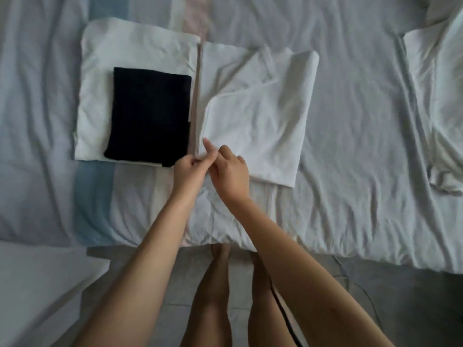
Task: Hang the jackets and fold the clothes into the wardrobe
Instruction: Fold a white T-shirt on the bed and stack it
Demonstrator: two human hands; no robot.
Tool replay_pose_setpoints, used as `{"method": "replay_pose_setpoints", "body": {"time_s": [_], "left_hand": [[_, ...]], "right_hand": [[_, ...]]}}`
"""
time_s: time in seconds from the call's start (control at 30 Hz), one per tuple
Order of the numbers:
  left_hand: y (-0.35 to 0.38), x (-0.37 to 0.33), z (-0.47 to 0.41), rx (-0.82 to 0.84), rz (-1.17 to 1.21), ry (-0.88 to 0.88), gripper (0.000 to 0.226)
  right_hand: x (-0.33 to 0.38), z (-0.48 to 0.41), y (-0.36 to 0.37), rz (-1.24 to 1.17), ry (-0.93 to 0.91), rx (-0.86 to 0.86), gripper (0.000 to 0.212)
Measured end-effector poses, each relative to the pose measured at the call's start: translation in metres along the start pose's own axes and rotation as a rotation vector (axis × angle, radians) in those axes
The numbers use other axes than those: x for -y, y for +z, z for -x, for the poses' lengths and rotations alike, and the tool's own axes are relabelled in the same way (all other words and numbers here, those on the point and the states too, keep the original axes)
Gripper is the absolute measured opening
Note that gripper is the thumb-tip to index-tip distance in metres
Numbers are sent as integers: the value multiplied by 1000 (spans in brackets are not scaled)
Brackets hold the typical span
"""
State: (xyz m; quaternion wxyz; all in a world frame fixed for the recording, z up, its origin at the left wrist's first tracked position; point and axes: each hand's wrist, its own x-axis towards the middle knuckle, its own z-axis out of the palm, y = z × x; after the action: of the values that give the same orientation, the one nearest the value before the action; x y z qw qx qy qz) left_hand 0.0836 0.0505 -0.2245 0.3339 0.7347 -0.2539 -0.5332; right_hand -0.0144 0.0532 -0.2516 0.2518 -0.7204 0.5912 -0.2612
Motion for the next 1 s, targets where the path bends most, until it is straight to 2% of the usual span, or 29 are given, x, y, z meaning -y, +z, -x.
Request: {"method": "replay_pose_setpoints", "body": {"time_s": [0.03, 0.1, 0.13, 0.2, 0.27, 0.37, 0.47, 0.6, 0.67, 0.73, 0.8, 0.9, 1.0], "left_hand": [[-2, 3, 1, -16, -35, 41, 77], [-5, 7, -1, -77, -94, 88, 50], [-4, 5, 0, -104, -120, 93, 37], [-4, 3, 0, -162, -57, 51, 27], [-5, 2, -1, -194, 20, 27, 24], [-8, 2, 1, -208, -21, 49, 18], [-10, 6, 5, -218, -74, 72, 21], [-10, 3, 19, -223, -91, 166, 25], [-9, -6, 32, -262, -56, 185, 25], [-8, -18, 48, -319, 115, 167, 23], [-12, -34, 71, -370, 300, 130, 21], [-14, -73, 91, -288, 422, 186, 22], [-8, -115, 80, -215, 443, 216, 24]], "right_hand": [[-1, 3, 1, 7, -2, 0, 46], [-7, 7, -1, 62, -12, 11, 46], [-12, 9, -4, 123, -14, 7, 47], [-25, 14, -11, 253, 53, 1, 54], [-45, 20, -23, 287, 288, -13, 61], [-80, 34, -46, 179, 679, -112, 66], [-98, 42, -71, 15, 857, -107, 64], [-83, 46, -91, -218, 811, 65, 75], [-66, 48, -104, -235, 743, 62, 63], [-46, 47, -123, -248, 684, 0, 50], [-23, 48, -152, -292, 625, -114, 49], [-2, 29, -201, -340, 509, -348, 48], [6, -20, -228, -355, 459, -443, 40]]}}
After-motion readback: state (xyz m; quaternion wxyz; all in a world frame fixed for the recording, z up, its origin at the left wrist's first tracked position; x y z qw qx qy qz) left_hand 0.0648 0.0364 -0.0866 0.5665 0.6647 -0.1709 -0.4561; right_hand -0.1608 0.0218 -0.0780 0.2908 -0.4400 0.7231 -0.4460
